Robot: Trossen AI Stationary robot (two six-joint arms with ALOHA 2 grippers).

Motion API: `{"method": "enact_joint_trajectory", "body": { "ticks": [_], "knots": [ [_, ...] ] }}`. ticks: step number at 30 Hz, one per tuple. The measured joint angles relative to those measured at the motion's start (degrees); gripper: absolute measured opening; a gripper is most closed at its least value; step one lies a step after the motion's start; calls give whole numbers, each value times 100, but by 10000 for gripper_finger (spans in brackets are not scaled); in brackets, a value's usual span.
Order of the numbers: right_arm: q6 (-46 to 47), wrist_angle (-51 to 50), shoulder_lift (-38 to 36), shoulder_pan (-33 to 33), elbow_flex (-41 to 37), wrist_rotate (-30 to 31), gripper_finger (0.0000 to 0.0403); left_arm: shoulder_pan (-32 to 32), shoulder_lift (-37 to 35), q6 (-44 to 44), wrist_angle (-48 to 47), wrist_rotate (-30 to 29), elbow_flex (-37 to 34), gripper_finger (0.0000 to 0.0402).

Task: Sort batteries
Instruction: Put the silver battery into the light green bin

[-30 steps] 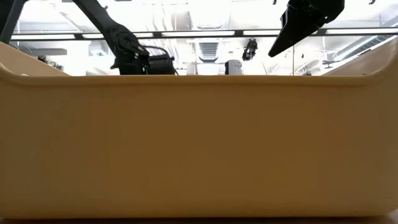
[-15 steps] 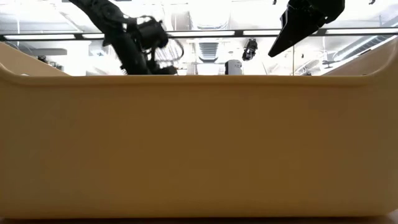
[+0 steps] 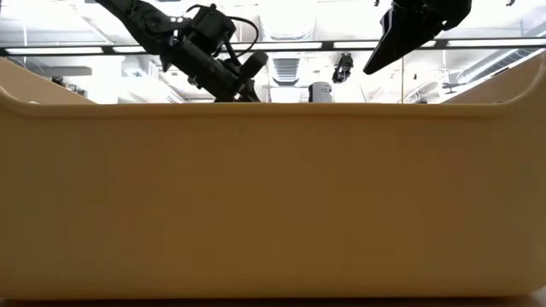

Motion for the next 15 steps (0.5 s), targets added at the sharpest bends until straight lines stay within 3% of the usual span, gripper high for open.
{"method": "enact_joint_trajectory", "body": {
  "ticks": [11,15],
  "knots": [
    [-142,38,0,-2,0,2,118,-22,595,110,253,-124,441,39],
    [-148,35,0,-2,0,0,116,22,822,107,-309,-194,873,43]
  ]
}}
